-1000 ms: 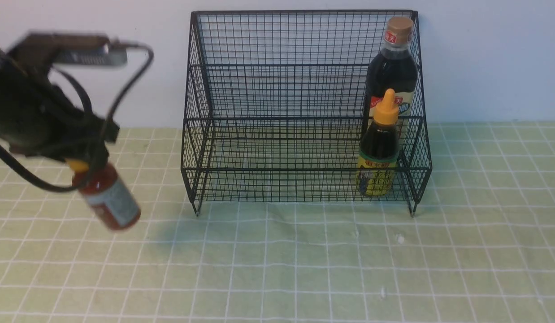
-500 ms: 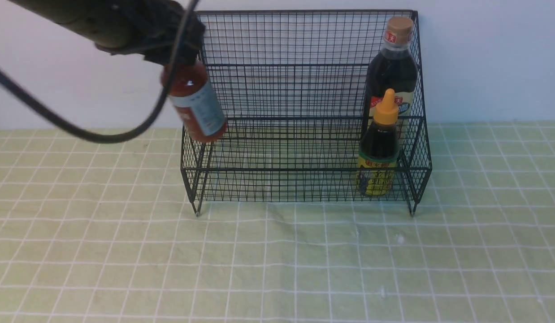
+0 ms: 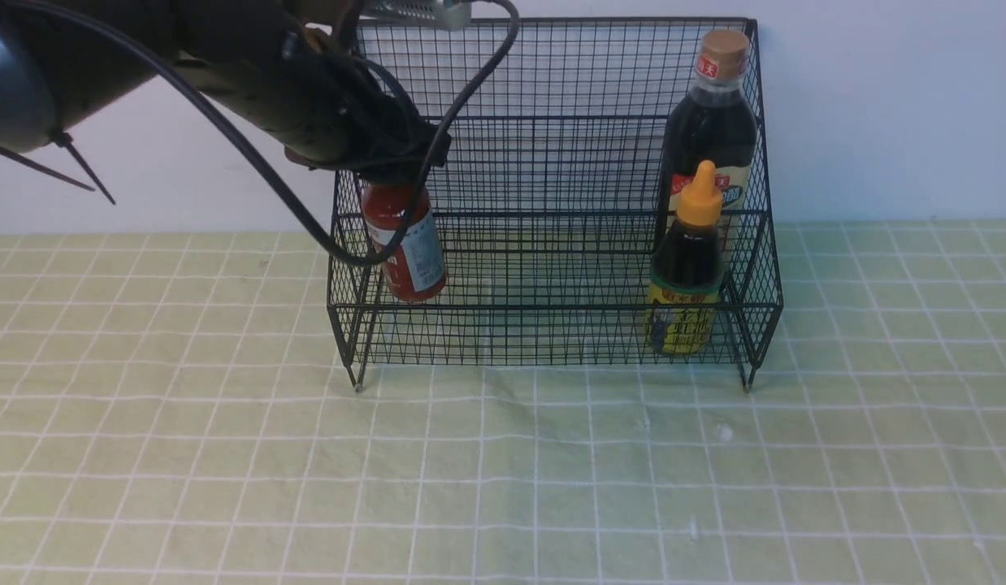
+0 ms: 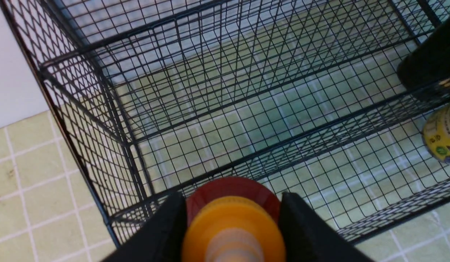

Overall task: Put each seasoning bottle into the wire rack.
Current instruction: Use the left arm to put the condiment bottle back on the shelf

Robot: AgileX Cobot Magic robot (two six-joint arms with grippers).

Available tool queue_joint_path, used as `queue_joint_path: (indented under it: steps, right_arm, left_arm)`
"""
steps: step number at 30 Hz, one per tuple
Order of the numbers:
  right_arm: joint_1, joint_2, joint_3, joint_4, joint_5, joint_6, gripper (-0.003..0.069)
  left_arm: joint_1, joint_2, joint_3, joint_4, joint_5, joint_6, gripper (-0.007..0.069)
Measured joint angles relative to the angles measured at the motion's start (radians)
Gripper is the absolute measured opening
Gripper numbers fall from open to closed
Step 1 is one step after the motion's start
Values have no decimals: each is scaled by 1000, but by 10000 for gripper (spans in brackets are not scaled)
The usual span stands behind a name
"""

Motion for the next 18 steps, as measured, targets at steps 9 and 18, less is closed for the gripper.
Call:
queue_joint_path:
  steps: [9,18]
  right_arm:
    - [0,0,0,0,0,-1,-15]
    - [0,0,0,0,0,-1,-15]
  left_arm:
    - [0,49,0,1,-20,0,290]
    - [0,120,0,23,-9,0,290]
